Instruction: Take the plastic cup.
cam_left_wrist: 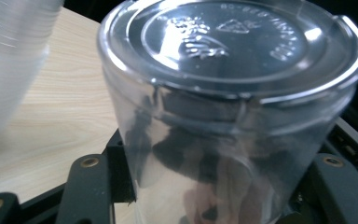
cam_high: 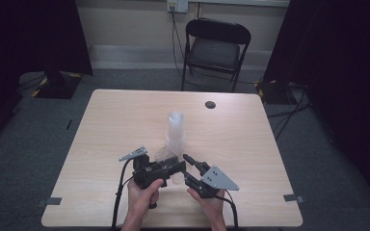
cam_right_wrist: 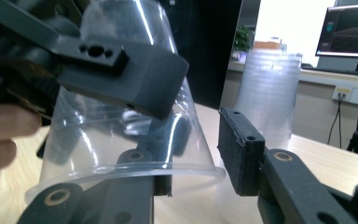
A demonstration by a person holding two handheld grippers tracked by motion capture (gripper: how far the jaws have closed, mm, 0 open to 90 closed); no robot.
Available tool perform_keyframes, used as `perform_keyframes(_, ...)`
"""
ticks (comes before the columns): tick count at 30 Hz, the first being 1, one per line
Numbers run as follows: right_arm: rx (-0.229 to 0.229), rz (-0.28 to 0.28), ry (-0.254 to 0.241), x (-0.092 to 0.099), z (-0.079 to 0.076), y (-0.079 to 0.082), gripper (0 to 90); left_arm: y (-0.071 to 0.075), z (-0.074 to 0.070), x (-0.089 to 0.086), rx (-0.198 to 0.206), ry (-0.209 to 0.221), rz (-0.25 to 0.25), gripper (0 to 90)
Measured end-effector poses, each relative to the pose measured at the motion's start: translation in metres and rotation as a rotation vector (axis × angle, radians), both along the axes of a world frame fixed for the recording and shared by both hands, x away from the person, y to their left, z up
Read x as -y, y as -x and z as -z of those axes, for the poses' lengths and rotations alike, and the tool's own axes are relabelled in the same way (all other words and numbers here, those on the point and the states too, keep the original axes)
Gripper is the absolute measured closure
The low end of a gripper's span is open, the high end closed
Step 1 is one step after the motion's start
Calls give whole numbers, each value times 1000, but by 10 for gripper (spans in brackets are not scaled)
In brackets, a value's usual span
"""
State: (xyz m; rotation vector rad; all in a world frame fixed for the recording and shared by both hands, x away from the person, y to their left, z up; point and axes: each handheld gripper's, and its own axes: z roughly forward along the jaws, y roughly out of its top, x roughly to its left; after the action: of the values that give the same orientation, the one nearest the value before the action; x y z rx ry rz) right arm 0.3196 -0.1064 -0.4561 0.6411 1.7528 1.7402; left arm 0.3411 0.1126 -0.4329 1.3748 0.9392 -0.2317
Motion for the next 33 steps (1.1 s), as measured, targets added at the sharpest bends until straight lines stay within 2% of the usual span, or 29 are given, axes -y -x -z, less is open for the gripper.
perform_keyframes(6, 26, 2, -6, -2, 0, 3, 680, 0, -1, 0, 1, -2, 2, 397)
perform_keyframes(10, 35, 30, -4, -1, 0, 3, 738, 0, -3, 1, -9, -14, 12, 389)
perform_keyframes(12, 39, 26, -6, 1, 0, 3, 754, -1, -3, 2, -5, -19, 14, 379)
perform_keyframes(14, 34, 33, -4, 1, 1, 4, 779, -3, -3, 3, -18, -25, -1, 321)
perform_keyframes(15, 39, 40, -4, 2, 1, 3, 786, -3, -3, 2, -20, -46, -14, 297)
perform_keyframes(17, 34, 53, -7, 3, 2, 3, 789, -3, -3, 2, -20, -53, -13, 291)
perform_keyframes(18, 34, 50, -8, 3, 3, 3, 793, -3, -4, 2, -6, -58, -14, 289)
perform_keyframes(23, 28, 46, -5, 3, 3, 4, 806, -4, -5, 1, 12, -76, -31, 252)
perform_keyframes(25, 30, 41, 0, 2, 3, 4, 812, -3, -6, -1, 7, -88, -50, 222)
perform_keyframes(28, 22, 33, 8, 1, 2, 5, 820, -4, -6, -3, 15, -93, -50, 209)
perform_keyframes(31, 24, 23, 11, 0, 2, 5, 832, -4, -7, -5, 23, -93, -60, 197)
perform_keyframes(33, 21, 19, 11, 0, 2, 6, 841, -5, -7, -7, 11, -77, -60, 183)
